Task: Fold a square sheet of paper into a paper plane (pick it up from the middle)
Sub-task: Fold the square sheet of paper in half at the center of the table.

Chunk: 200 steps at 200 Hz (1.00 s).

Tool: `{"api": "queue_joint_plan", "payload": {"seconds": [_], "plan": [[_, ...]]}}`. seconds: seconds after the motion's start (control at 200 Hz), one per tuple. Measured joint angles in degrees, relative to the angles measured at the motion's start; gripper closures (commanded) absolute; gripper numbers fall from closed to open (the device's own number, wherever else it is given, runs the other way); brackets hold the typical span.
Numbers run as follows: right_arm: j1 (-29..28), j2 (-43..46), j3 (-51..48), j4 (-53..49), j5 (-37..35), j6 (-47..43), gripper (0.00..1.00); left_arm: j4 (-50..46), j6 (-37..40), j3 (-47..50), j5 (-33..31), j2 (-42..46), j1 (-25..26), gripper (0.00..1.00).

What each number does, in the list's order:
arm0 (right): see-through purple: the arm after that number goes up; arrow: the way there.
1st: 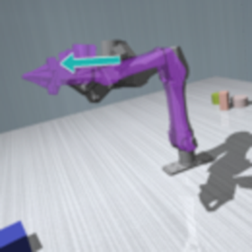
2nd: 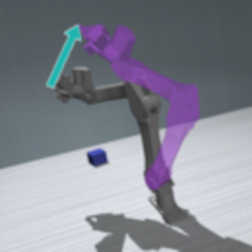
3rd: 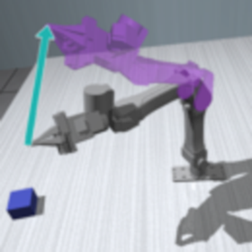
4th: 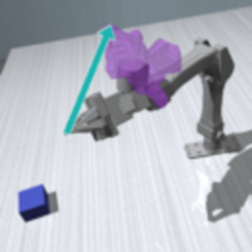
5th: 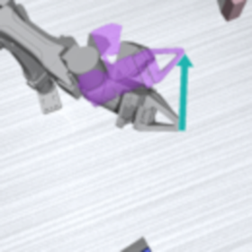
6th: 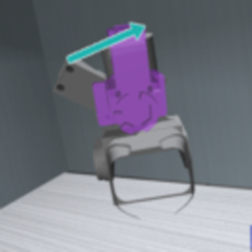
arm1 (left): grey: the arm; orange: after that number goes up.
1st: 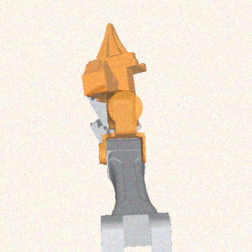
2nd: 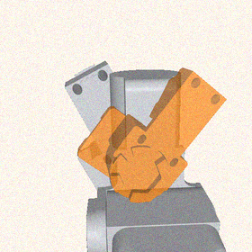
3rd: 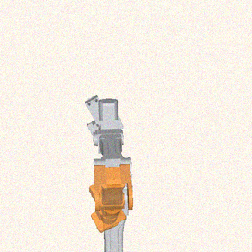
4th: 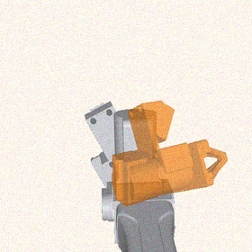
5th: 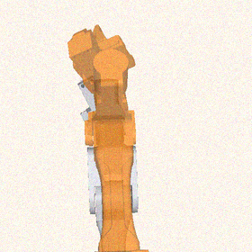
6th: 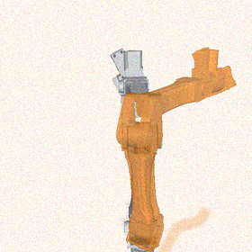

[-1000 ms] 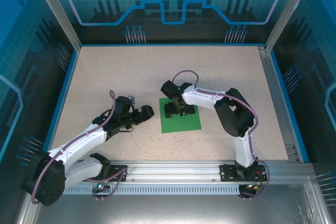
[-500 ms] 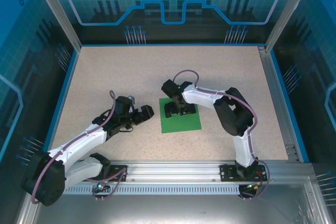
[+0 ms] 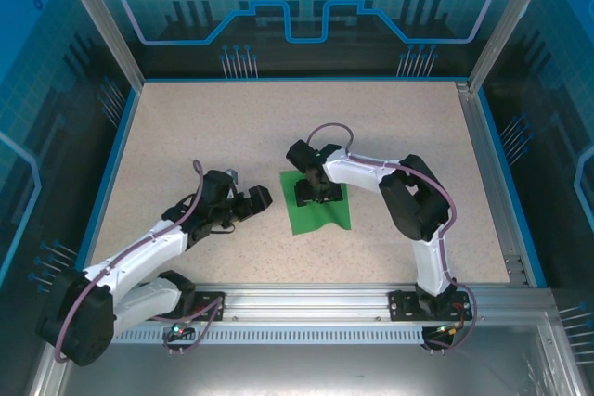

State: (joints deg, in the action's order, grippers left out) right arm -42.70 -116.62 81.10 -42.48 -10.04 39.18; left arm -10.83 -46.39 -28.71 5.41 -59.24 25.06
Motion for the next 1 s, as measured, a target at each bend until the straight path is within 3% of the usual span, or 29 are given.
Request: {"api": "queue_joint_plan", "payload": {"seconds": [0.07, 0.205, 0.77, 1.0], "plan": [[0.0, 0.0, 0.3, -0.1, 0.2, -0.7, 0.07, -0.3, 0.0, 0.0, 0.0, 0.5, 0.0, 0.01], [0.0, 0.0, 1.4, -1.2, 0.5, -1.9, 0.01, -0.9, 0.0, 0.0, 0.0, 0.9, -0.1, 0.01], [1.8, -4.5, 7.1, -3.2, 0.0, -0.6, 0.01, -1.0, 0.0, 0.0, 0.0, 0.9, -0.2, 0.01], [1.1, -4.9, 7.5, -3.3, -0.7, -0.1, 0.11, -1.0, 0.0, 0.0, 0.0, 0.9, -0.2, 0.01]]}}
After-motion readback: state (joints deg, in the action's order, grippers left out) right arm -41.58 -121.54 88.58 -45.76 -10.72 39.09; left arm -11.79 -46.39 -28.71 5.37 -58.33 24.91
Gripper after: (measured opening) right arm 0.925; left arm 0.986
